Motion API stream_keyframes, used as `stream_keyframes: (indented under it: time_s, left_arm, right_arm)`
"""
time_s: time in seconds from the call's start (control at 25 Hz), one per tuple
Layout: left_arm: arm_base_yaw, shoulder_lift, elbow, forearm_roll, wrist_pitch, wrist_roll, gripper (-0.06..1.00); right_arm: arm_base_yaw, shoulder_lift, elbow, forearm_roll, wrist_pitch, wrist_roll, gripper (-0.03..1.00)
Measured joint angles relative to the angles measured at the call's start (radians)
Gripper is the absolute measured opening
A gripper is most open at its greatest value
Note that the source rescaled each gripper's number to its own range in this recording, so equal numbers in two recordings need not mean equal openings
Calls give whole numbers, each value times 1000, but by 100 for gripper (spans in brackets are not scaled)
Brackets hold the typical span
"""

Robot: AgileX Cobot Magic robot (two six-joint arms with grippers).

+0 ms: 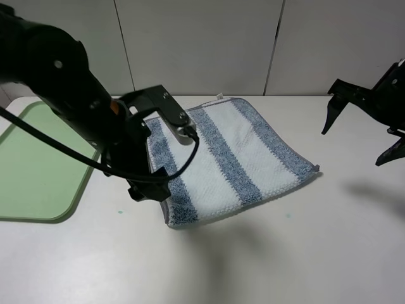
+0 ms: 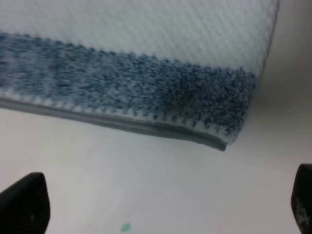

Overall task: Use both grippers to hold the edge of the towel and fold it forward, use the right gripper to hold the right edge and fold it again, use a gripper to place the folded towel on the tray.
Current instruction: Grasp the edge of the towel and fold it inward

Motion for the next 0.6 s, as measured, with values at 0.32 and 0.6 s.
stream_keyframes:
  time_s: [0.32, 0.6]
  left_arm:
    - [-79, 147, 0, -23, -76, 6, 99]
    - [-111, 168, 0, -83, -104, 44, 99]
  right_arm:
    - [86, 115, 0, -3, -50, 128, 100]
    - [122, 195, 0, -3, -100, 190, 100]
